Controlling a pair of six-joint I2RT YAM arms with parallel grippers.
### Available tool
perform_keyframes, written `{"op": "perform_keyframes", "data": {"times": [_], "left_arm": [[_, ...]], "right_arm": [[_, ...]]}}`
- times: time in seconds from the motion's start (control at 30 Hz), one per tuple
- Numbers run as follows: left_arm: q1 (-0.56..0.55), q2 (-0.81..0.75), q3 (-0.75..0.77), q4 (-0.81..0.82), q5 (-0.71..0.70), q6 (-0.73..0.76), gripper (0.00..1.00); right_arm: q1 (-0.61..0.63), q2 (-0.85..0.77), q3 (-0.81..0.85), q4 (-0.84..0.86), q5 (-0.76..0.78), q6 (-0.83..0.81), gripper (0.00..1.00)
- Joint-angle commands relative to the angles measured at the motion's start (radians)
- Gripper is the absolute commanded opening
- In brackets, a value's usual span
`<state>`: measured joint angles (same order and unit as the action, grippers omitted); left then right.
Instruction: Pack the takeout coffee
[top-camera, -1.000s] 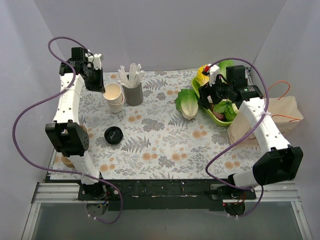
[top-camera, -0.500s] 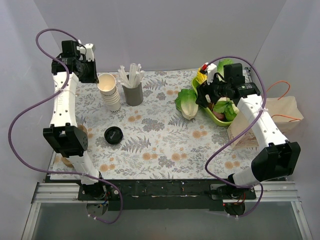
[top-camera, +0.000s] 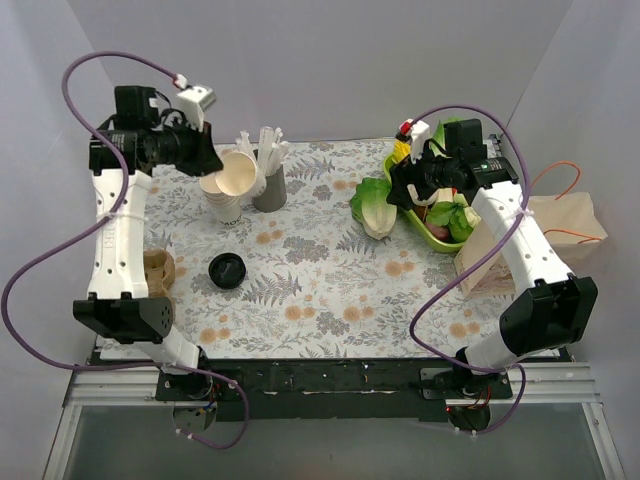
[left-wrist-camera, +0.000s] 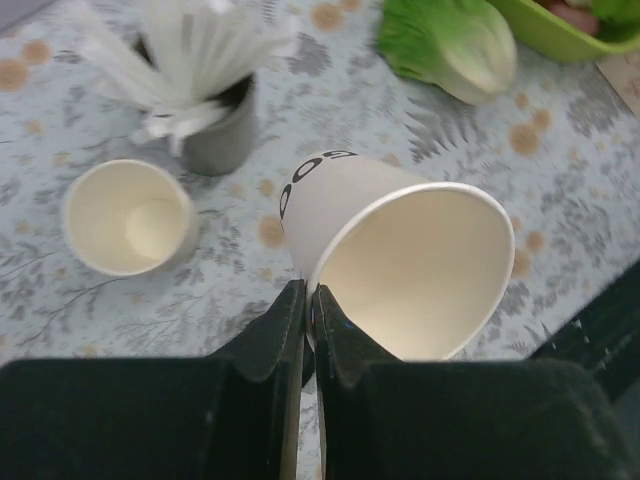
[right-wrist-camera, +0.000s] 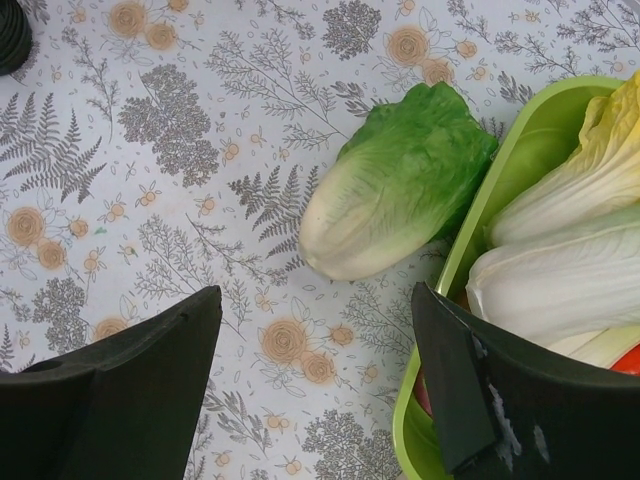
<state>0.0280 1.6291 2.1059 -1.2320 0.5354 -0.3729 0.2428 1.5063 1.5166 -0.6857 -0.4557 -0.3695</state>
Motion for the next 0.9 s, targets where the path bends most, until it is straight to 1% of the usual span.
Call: {"op": "perform_keyframes", "data": {"times": [0.0,0.03,0.07,0.13,0.17,0.23,0.3,0.37,0.43,0.47,0.57,0.67,0.87], "left_arm": [[-0.172,-0.054,-0.122,-0.081,0.148,0.164,0.00],[-0.210,-0.035,-0.122,-0.101,0.137,0.176,0.00],[-0.276,-0.005,-0.119,-0.128,0.127,0.183,0.00],[-0.327,0.021,-0.139,-0.132,0.114,0.174,0.00],[-0.374,0.035,-0.156,-0.114,0.101,0.170,0.00],[-0.419,0.040,-0.202,-0.084,0.057,0.169,0.00],[-0.470,0.044,-0.277,-0.025,0.029,0.149,0.00],[-0.519,0.054,-0.334,0.017,-0.012,0.138,0.00],[-0.548,0.057,-0.375,0.066,-0.089,0.099,0.00],[-0.568,0.057,-0.415,0.113,-0.109,0.088,0.00],[-0.576,0.069,-0.455,0.179,-0.129,0.045,0.00],[-0.576,0.103,-0.480,0.199,-0.144,0.019,0.00],[-0.576,0.164,-0.465,0.212,-0.173,0.002,0.00]], "right_arm": [[0.003,-0.009,0.028,-0.011,-0.015,0.011,0.83],[0.004,-0.011,0.025,-0.014,-0.017,0.011,0.84],[0.004,-0.011,0.024,-0.020,-0.014,0.012,0.84],[0.003,-0.023,0.001,-0.020,0.005,0.009,0.86],[0.004,-0.030,-0.010,-0.012,0.023,0.009,0.87],[0.004,-0.046,-0.048,-0.008,0.083,0.011,0.91],[0.003,-0.057,-0.065,-0.017,0.112,0.004,0.93],[0.001,-0.080,-0.093,-0.018,0.115,-0.011,0.93],[0.003,-0.101,-0.110,-0.021,0.107,-0.023,0.93],[0.003,-0.109,-0.131,-0.021,0.104,-0.025,0.93],[0.003,-0.126,-0.163,-0.014,0.092,-0.023,0.93],[0.003,-0.126,-0.171,-0.018,0.066,-0.025,0.93],[0.003,-0.107,-0.161,-0.031,0.045,-0.042,0.92]]}}
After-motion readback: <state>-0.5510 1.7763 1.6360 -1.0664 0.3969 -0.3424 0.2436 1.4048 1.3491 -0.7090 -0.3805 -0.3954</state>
